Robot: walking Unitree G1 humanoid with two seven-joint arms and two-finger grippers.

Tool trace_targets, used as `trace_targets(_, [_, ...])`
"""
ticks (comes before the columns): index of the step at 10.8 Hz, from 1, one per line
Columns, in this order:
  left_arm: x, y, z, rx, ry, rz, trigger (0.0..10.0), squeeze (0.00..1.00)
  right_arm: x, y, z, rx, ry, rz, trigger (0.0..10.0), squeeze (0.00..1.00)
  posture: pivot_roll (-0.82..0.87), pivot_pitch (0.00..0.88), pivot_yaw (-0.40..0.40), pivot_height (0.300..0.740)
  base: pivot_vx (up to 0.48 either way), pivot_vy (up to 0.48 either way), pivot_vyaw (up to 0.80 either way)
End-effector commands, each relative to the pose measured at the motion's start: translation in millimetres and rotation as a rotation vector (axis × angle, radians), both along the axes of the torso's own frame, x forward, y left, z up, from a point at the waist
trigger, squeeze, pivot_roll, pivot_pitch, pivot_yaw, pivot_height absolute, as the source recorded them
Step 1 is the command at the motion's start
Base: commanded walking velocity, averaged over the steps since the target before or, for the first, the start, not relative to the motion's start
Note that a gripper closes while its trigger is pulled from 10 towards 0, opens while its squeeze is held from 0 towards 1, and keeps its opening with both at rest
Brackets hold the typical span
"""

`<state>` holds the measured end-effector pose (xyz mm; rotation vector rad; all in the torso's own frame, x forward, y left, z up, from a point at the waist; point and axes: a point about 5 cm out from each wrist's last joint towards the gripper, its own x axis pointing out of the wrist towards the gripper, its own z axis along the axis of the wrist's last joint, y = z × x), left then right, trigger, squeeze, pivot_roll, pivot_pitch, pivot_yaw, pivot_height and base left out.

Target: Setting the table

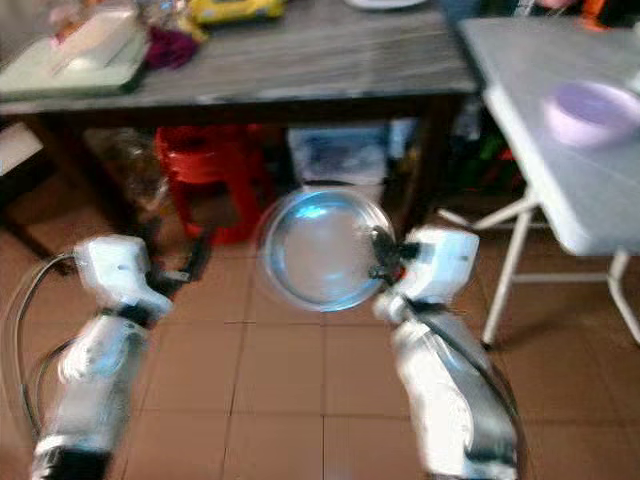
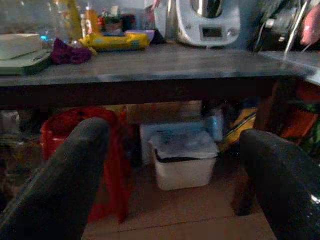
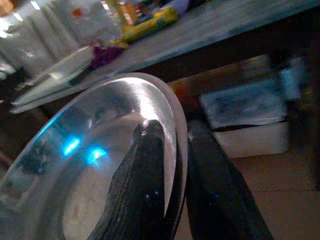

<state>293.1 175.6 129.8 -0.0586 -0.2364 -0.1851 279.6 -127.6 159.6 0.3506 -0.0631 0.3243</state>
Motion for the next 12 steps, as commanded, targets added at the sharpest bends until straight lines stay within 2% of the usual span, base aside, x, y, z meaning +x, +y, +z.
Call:
trace_targets(1, [1.2, -9.7, 6, -0.001, -0.018, -0.037, 10.0, 0.0, -1.7, -11.8, 0, -0.012, -0.008, -0.053, 10.0, 0.0, -0.12, 0.141, 0.085, 0.74, 0.48, 0.0, 0.0])
trace_targets(12, [-1.5, -26.6, 8, 0.002, -0.02, -0.102, 10.0, 0.0, -0.5, -18.5, 0, -0.037, -0.027, -0.118, 10.0, 0.0, -0.12, 0.148, 0.095, 0.74, 0.458, 0.0, 0.04])
